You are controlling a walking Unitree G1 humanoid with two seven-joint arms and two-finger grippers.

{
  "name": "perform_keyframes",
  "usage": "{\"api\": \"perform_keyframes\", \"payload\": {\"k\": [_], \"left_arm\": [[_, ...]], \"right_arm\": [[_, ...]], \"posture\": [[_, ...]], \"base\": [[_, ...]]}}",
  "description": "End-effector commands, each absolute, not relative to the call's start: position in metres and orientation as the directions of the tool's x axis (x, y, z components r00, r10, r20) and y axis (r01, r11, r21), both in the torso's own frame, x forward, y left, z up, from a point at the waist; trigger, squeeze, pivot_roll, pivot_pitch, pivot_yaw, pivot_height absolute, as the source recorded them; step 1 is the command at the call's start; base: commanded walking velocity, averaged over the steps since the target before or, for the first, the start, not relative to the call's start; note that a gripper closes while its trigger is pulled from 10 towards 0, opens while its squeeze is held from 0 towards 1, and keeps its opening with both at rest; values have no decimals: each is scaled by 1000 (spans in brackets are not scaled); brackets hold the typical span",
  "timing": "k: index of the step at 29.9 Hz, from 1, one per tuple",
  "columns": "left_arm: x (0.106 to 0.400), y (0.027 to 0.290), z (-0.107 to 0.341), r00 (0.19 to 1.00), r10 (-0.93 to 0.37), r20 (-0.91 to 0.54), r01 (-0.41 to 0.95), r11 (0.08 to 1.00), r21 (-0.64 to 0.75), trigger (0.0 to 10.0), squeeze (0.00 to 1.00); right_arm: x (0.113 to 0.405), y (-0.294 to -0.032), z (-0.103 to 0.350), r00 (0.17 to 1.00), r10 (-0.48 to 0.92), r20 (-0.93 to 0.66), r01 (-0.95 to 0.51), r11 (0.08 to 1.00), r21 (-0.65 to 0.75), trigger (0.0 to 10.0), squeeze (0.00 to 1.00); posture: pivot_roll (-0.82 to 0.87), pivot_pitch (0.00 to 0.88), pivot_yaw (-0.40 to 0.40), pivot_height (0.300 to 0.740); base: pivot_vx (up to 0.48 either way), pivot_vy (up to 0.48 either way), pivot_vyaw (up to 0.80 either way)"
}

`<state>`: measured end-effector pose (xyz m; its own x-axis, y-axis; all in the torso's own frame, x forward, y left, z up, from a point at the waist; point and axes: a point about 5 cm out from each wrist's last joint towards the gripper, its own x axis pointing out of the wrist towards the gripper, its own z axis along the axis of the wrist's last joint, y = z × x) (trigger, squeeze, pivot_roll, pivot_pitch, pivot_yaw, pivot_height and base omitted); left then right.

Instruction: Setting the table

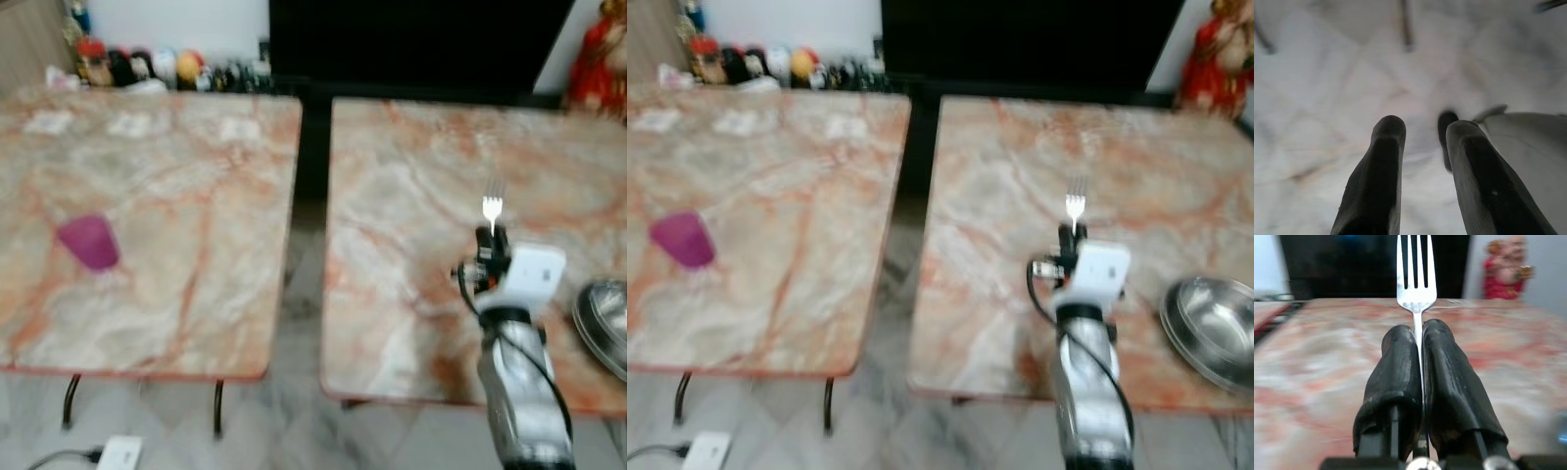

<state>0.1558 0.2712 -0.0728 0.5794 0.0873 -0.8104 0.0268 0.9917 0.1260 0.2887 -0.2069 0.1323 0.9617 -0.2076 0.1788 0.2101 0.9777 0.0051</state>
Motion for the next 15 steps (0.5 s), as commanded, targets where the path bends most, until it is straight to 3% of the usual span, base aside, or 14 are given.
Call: {"api": "perform_keyframes", "payload": {"k": [1, 6, 15], "left_arm": [[155, 274, -73, 571, 102, -815, 21, 990, 139, 10000, 0], [159, 263, -75, 569, 93, -817, 35, 990, 137, 10000, 0], [175, 218, -82, 579, 52, -813, 70, 991, 113, 10000, 0]], "right_arm": [[292, -201, 139, 959, -195, 203, 196, 980, 14, 10000, 0], [292, -201, 139, 959, -195, 205, 196, 981, 17, 10000, 0], [292, -204, 141, 955, -208, 211, 209, 978, 19, 10000, 0]], "posture": [[98, 25, -35, 740], [98, 25, -35, 740], [92, 26, -32, 740]], "base": [[0, -469, 0], [0, -469, 0], [0, -469, 0]]}}
